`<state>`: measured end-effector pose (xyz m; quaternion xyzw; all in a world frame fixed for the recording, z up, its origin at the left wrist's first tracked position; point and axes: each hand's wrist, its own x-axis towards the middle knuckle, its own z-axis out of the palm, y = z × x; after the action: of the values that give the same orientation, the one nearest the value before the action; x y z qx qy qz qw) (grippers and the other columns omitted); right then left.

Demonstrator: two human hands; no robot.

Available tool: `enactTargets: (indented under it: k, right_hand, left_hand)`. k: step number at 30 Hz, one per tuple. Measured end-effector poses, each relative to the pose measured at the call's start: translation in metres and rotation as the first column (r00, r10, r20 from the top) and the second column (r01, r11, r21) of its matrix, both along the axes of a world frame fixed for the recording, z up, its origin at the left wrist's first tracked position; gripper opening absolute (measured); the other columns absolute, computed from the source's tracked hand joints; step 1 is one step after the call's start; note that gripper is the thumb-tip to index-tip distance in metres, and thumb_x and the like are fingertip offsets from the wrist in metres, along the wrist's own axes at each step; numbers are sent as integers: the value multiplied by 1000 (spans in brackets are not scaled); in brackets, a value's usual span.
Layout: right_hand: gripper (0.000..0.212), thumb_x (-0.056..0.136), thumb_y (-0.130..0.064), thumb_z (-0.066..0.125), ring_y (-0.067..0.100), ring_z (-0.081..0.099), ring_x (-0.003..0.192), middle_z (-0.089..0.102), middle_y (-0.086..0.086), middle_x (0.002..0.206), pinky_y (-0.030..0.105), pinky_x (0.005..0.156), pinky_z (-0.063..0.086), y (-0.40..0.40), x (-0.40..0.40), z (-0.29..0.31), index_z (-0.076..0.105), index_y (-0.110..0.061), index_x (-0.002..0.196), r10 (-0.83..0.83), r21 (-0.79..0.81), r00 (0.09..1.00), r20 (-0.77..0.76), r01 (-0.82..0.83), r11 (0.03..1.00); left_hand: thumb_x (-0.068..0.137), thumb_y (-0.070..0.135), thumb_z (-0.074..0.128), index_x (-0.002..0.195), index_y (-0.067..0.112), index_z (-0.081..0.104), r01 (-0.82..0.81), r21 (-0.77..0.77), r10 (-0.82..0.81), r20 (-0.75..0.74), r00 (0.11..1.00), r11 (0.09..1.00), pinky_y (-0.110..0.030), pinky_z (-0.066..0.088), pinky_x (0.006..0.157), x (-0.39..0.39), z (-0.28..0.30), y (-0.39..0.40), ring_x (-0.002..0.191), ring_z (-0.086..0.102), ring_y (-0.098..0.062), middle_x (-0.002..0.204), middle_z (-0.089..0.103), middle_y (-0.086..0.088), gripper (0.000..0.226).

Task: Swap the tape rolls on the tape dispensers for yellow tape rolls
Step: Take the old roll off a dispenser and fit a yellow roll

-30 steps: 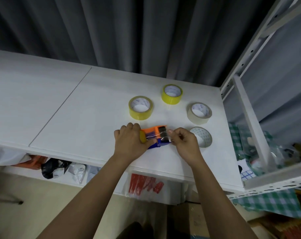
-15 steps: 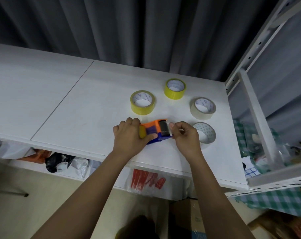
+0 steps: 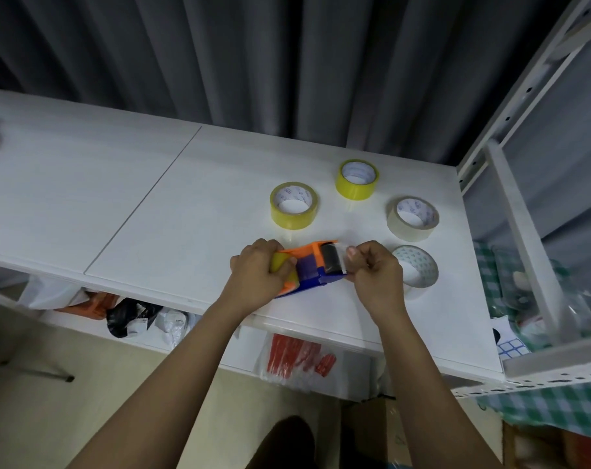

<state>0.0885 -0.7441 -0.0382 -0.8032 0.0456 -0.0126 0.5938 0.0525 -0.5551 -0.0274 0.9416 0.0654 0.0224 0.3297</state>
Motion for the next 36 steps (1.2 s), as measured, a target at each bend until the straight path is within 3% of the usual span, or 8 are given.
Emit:
enactTargets:
  k: [4, 6, 13, 18, 23, 29, 33, 36]
  right_hand:
    - [22, 93, -13, 57, 19, 62, 75, 63, 6, 73, 21, 59, 56, 4, 0, 1, 54, -12, 72, 0, 161, 997, -73, 12, 987]
    - [22, 94, -11, 55, 15, 63, 72, 63, 6, 74, 15, 56, 53, 6, -1, 1, 53, -10, 72, -1, 255, 992, -126, 33, 966]
    - [22, 96, -8, 50, 8, 68, 68, 65, 9, 80, 19, 60, 56, 15, -9, -1, 51, -7, 75, 68, 435, 978, -198, 25, 900]
    - [16, 96, -12, 51, 9, 69, 67, 67, 8, 79, 20, 60, 55, 19, -14, 6, 52, -9, 80, 80, 420, 993, -84, -37, 907]
    - [17, 97, -11, 50, 8, 68, 64, 67, 9, 77, 21, 60, 56, 25, -16, 17, 50, -10, 80, 108, 414, 994, -30, -86, 906]
    - [16, 97, -11, 50, 16, 68, 70, 66, 17, 81, 21, 60, 55, 24, -15, 30, 50, -10, 80, 161, 363, 987, 31, -161, 918]
    - [19, 96, -11, 51, 25, 68, 76, 67, 18, 82, 25, 62, 57, 29, -13, 36, 52, -12, 78, 154, 307, 986, 56, -164, 938]
    - [19, 97, -9, 49, 23, 68, 72, 66, 21, 81, 23, 61, 57, 30, -14, 43, 51, -10, 78, 134, 343, 990, 46, -141, 929]
  left_hand:
    - [93, 31, 52, 110, 21, 58, -4, -154, -1, -34, 999, 988, -45, 39, 97, -4, 4, 9, 107, 52, -23, 113, 57, 0, 21]
    - [94, 31, 52, 110, 24, 59, 14, -235, -24, -43, 999, 972, -48, 40, 99, -7, 5, 16, 108, 52, -21, 114, 57, 4, 19]
    - [96, 32, 49, 118, 30, 57, 58, -308, -84, -70, 994, 949, -45, 38, 104, -18, 6, 38, 117, 47, -18, 121, 56, 7, 23]
    - [98, 27, 40, 123, 30, 49, 137, 14, -135, -115, 984, 990, -32, 22, 94, -14, 13, 42, 111, 46, -18, 119, 55, 5, 27]
    - [92, 18, 41, 131, 27, 39, 109, 55, -98, -170, 981, 993, -35, 28, 92, -12, 24, 25, 106, 48, -24, 118, 46, -3, 40]
    - [76, 53, 63, 138, 40, 18, 154, 41, -131, -339, 932, 987, -41, 33, 99, -10, 25, 20, 124, 35, -26, 126, 36, -3, 78]
    - [61, 77, 61, 129, 33, 30, 40, 249, -2, -150, 989, 968, -47, 37, 95, -7, 17, 4, 111, 45, -31, 111, 44, -6, 87]
    - [59, 77, 61, 119, 32, 40, 25, 172, -21, -24, 999, 985, -46, 39, 93, -7, 9, 6, 103, 47, -28, 96, 39, 1, 79]
